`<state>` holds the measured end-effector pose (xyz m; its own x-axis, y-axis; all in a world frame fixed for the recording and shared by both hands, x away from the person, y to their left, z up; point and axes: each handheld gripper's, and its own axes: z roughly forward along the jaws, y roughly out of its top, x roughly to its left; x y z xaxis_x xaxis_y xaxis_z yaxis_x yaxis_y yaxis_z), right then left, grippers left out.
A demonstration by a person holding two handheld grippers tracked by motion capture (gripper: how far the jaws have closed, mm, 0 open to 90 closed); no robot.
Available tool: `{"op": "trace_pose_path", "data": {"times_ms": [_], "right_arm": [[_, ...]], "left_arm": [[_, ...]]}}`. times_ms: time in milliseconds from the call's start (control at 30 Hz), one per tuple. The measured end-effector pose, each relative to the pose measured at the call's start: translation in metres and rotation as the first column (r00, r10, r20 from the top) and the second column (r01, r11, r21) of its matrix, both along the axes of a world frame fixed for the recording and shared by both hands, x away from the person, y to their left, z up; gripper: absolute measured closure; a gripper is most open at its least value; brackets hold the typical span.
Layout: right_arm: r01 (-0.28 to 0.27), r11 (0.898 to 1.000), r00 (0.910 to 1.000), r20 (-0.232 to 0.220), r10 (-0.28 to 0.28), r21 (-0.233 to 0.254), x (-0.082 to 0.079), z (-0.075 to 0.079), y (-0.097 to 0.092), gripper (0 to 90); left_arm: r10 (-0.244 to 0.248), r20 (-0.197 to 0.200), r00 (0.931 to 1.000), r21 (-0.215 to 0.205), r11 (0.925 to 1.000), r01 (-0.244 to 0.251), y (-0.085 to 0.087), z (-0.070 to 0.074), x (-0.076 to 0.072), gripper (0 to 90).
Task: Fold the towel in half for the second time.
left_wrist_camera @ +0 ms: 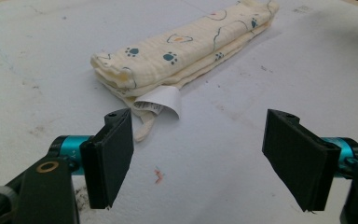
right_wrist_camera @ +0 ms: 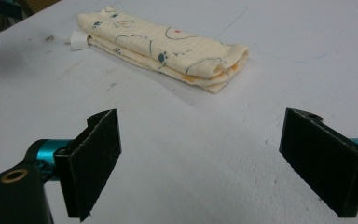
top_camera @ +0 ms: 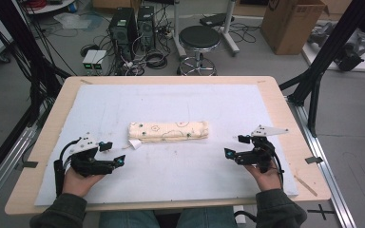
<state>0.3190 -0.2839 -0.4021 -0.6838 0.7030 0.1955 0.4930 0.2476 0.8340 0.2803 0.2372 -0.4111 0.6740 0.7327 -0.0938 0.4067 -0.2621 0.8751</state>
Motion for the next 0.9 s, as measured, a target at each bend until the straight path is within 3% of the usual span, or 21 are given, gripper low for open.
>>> {"op": "trace_pose_path", "data": {"times_ms": [400, 667, 900], "right_arm": [[0.010, 1.000, 0.9999, 0.006, -0.010, -0.019, -0.018, -0.005, -0.009, 11.8], [0.001, 0.999, 0.9999, -0.012, -0.002, -0.037, -0.023, -0.012, -0.009, 11.8], [-0.010, 0.998, 0.9998, -0.016, 0.010, -0.056, -0.020, -0.016, -0.003, 11.8]], "left_arm": [[0.004, 0.022, 0.9997, 0.012, 0.9999, -0.004, 0.002, 0.000, -0.017, 25.2], [0.013, 0.024, 0.9996, 0.009, 0.9999, -0.013, 0.004, -0.002, -0.018, 25.1], [0.006, 0.021, 0.9998, 0.036, 0.9993, -0.007, 0.001, -0.006, -0.016, 25.1]]}}
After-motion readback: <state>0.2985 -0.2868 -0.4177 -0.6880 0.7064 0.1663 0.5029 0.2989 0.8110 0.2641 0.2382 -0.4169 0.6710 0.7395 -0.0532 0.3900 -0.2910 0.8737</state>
